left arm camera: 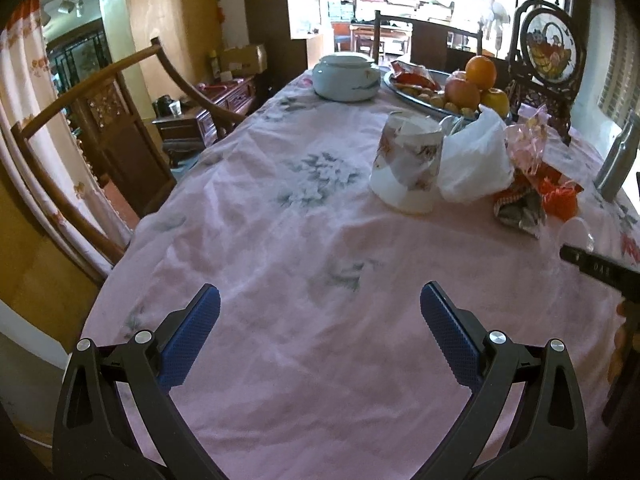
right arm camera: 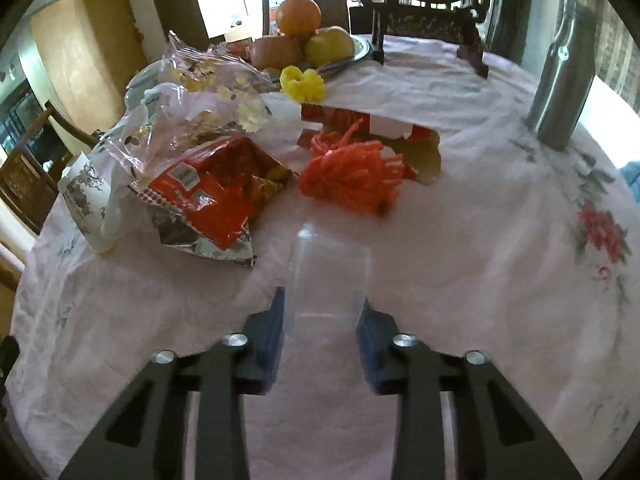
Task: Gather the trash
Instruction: 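Reach the right tool to the clear plastic cup and grasp it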
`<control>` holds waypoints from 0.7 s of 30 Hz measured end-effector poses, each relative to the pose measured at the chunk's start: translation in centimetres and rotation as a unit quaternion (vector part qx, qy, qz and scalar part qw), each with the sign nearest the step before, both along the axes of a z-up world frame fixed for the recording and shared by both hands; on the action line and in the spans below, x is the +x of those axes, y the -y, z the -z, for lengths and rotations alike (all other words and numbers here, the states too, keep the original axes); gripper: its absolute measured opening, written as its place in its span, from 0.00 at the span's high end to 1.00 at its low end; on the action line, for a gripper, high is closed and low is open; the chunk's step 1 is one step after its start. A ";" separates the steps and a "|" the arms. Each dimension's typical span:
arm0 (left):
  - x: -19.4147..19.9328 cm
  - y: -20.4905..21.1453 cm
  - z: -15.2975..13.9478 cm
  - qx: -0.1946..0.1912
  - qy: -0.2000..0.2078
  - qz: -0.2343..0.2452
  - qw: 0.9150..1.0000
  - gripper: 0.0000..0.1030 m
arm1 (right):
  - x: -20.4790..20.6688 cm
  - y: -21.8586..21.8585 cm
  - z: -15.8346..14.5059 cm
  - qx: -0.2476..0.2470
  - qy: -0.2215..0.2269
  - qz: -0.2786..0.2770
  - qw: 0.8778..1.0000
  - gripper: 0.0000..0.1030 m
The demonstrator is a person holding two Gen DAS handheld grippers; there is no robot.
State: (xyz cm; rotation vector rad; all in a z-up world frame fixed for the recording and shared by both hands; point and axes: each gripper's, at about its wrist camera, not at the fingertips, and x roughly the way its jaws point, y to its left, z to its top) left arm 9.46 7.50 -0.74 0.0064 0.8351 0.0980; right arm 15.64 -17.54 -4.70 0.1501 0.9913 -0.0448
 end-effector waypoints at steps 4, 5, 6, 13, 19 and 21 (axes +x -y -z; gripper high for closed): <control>2.0 1.3 -0.3 0.000 -0.001 0.006 1.000 0.07 | -1.2 0.1 -0.9 -0.005 0.029 -0.009 1.000 0.68; 2.3 1.6 -0.4 0.001 -0.002 0.007 1.000 0.07 | -1.6 0.1 -1.1 -0.004 0.034 -0.013 0.999 0.68; 3.0 2.2 -0.5 0.002 -0.003 0.012 1.000 0.07 | -2.0 0.1 -1.3 -0.001 0.037 -0.019 0.999 0.69; 5.9 5.1 -1.0 0.013 -0.002 0.021 1.000 0.06 | -4.3 0.0 -2.2 -0.009 0.060 -0.040 0.997 0.68; 7.6 6.1 -0.7 0.003 -0.011 0.021 1.000 0.06 | -4.9 0.3 -2.1 0.003 0.067 -0.046 0.997 0.68; 7.9 6.3 -0.6 0.003 -0.011 0.020 1.000 0.07 | -4.9 0.3 -2.1 0.002 0.070 -0.049 0.996 0.68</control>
